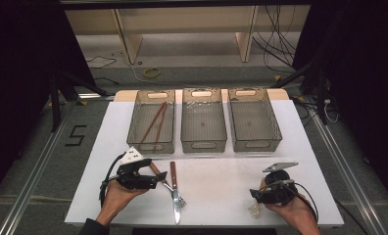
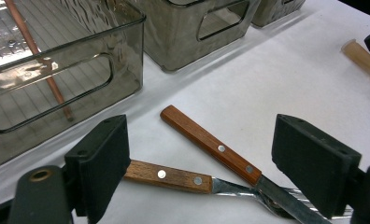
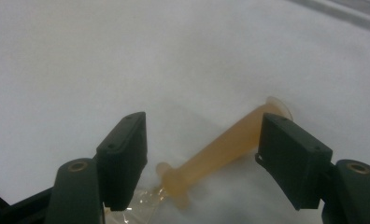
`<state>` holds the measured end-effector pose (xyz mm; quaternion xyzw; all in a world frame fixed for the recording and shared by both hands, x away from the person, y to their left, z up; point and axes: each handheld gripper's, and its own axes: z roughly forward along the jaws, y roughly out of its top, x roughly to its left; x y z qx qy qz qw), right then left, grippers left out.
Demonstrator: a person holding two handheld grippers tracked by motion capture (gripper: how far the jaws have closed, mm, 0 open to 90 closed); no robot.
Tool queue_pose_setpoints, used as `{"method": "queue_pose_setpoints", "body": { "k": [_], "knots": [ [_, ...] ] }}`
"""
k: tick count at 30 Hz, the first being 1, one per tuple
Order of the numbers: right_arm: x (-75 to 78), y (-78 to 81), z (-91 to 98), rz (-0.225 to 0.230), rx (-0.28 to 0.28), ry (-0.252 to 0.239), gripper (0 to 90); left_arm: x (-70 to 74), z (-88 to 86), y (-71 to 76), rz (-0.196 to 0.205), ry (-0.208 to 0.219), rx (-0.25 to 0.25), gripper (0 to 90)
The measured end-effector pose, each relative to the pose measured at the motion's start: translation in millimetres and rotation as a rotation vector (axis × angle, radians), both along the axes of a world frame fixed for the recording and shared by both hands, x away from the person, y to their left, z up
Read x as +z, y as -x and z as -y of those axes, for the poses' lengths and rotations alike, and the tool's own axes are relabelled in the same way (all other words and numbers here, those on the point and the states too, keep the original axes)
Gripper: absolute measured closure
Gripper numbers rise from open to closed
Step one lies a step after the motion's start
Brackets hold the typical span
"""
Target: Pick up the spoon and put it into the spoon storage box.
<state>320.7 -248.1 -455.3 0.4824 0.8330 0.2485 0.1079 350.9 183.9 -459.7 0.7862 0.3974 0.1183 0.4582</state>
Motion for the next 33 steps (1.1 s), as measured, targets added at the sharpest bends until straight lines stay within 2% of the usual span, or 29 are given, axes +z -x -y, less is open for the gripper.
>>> {"method": "queue_pose_setpoints", "body": {
  "k": [5, 9, 15, 18, 26, 30, 33],
  "knots": [
    [-1.3, 2.4, -3.1, -0.020, 0.005, 0.005, 35.1, -0.9, 0.0, 1.4, -0.001, -0.006, -0.004, 18.5],
    [-1.4, 3.3, -5.2, -0.020, 0.014, 0.009, 36.5, -1.6, 0.6, 1.6, -0.005, 0.000, -0.011, 18.4],
    [-3.0, 6.9, -7.1, -0.035, 0.002, 0.054, 37.9, -2.7, 2.6, 2.0, -0.013, -0.004, -0.022, 18.5],
    [-2.6, 8.4, -6.9, -0.035, -0.001, 0.059, 38.1, -3.0, 3.7, 2.5, -0.013, -0.006, -0.024, 18.5],
    [-5.5, 12.1, -11.9, -0.034, -0.002, 0.149, 36.7, -4.4, 5.4, 2.9, -0.017, -0.013, -0.036, 18.8],
    [-8.0, 11.3, -6.5, -0.052, -0.024, 0.153, 39.3, -4.6, 5.8, 2.9, -0.019, -0.017, -0.040, 19.0],
    [-10.1, 8.9, -0.4, -0.080, -0.030, 0.120, 40.2, -4.2, 5.7, 3.0, -0.017, -0.018, -0.042, 19.2]
  ]
}}
